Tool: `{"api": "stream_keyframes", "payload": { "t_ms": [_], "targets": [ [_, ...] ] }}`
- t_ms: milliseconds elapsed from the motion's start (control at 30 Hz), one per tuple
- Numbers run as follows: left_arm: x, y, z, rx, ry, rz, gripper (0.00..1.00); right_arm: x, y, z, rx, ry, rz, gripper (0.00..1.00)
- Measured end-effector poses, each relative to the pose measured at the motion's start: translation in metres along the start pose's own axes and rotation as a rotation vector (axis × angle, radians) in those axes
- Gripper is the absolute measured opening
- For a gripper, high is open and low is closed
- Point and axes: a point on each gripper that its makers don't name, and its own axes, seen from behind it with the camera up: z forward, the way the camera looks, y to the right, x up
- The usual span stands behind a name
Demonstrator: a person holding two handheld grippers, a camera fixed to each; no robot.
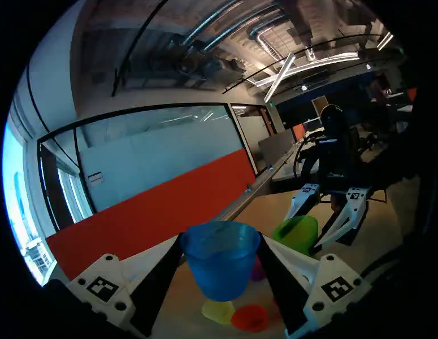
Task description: Pour water
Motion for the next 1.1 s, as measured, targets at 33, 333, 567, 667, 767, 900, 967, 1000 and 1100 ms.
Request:
{"api": "stream_keyframes", "payload": {
  "t_ms": [33,333,567,667,767,900,967,1000,1100],
  "targets": [
    [0.001,0.000,0.001,0.001,0.001,0.011,0.89,0.000,-0.001,0.001,0.003,0.000,0.001,0.90],
    [0.007,0.005,0.003,0.004,0.013,0.112,0.89,-0.003,-0.010,0.004,0.031,-0.003,0.004,0.90],
    [0.012,0.011,0.005,-0.006,0.023,0.201,0.89,-0.008,-0.015,0.007,0.049,-0.010,0.004,0.90],
    [0.014,0.014,0.005,-0.008,0.026,0.244,0.89,-0.010,-0.017,0.008,0.053,-0.013,0.006,0.90],
    [0.014,0.016,0.006,-0.008,0.024,0.276,0.89,-0.012,-0.019,0.009,0.059,-0.015,0.009,0.90],
    [0.014,0.018,0.008,-0.009,0.023,0.293,0.89,-0.013,-0.021,0.010,0.066,-0.017,0.012,0.90],
    [0.015,0.019,0.009,-0.009,0.026,0.294,0.89,-0.013,-0.023,0.011,0.070,-0.018,0.013,0.90],
    [0.015,0.019,0.009,-0.009,0.027,0.297,0.89,-0.013,-0.023,0.011,0.072,-0.019,0.014,0.90],
    [0.018,0.020,0.008,-0.010,0.031,0.313,0.89,-0.013,-0.025,0.012,0.077,-0.021,0.012,0.90]
  ]
}}
